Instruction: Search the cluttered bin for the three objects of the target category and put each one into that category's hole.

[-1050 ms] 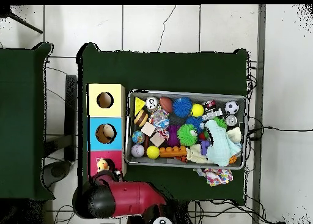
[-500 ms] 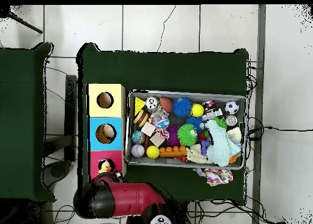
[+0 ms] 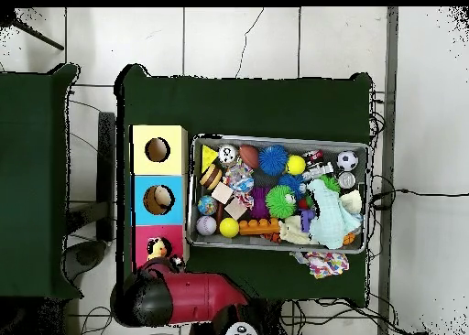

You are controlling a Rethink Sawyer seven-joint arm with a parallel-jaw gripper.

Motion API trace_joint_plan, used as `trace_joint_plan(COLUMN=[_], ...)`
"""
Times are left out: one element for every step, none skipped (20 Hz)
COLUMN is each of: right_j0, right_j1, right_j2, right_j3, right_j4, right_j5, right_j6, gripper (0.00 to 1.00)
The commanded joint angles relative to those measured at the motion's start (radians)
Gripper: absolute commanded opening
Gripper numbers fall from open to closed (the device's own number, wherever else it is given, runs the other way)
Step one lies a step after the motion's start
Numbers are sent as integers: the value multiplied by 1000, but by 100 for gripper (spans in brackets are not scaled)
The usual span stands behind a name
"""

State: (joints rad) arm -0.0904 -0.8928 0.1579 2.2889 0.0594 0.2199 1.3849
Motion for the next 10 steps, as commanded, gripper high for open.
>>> trace_joint_plan(right_j0=[-40, -44, -48, -52, -55, -56, -57, -60, -63, -65], right_j1=[-6, -9, -12, -14, -13, -11, -7, -2, 2, 7], right_j2=[14, 15, 17, 16, 14, 11, 6, 6, 5, 6], right_j3=[-88, -93, -100, -105, -113, -121, -130, -139, -148, -156], right_j4=[16, 21, 24, 25, 24, 22, 19, 18, 17, 17], right_j5=[68, 76, 87, 92, 98, 101, 106, 108, 110, 109], right_j6=[156, 157, 155, 152, 149, 147, 144, 142, 140, 138], gripper=[0, 0, 0, 0, 0, 0, 0, 0, 0, 0])
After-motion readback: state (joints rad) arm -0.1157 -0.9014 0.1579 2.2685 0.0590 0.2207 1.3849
